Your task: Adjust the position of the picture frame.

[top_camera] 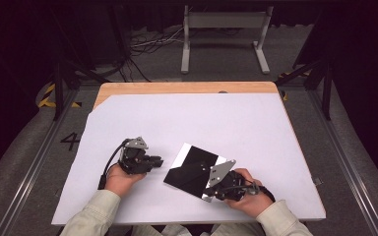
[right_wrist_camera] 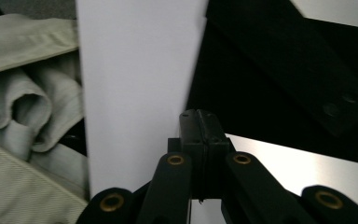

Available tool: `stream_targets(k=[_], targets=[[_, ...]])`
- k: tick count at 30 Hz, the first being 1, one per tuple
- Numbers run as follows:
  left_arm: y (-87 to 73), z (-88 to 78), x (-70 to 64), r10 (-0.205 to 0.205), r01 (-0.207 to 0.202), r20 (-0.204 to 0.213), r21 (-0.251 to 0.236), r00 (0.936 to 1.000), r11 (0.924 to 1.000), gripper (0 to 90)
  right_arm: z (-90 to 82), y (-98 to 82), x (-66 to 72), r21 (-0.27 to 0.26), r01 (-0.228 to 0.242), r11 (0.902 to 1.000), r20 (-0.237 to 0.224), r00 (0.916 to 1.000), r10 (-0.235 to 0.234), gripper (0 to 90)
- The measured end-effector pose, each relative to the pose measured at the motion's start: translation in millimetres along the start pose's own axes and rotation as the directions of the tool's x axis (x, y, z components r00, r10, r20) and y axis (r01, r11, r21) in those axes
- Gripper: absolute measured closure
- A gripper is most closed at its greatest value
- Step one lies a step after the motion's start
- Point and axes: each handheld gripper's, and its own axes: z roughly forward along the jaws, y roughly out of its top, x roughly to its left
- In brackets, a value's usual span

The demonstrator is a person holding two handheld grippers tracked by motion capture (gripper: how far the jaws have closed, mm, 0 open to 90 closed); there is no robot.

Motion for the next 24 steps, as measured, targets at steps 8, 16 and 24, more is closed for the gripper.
stream_targets(k=[8, 16, 24], targets=[[0.2, -1.1, 0.7, 0.005, -0.005, 0.000, -0.004, 1.0000, 1.0000, 76.2, 17.1, 4.9, 13.3, 0.073, 0.017, 0.9972, -0.028, 0.9995, -0.015, 90.0], [0.4, -3.6, 0.8, -0.005, 0.005, -0.001, -0.016, 1.0000, 0.9999, 75.4, 16.1, 5.8, 8.5, 0.114, -0.005, 0.9935, 0.059, 0.9983, -0.002, 90.0], [-0.2, -7.8, 5.5, -0.014, 0.014, -0.009, -0.032, 0.9999, 0.9994, 75.3, 15.0, 2.5, -10.1, 0.102, -0.072, 0.9921, 0.112, 0.9918, 0.061, 90.0]])
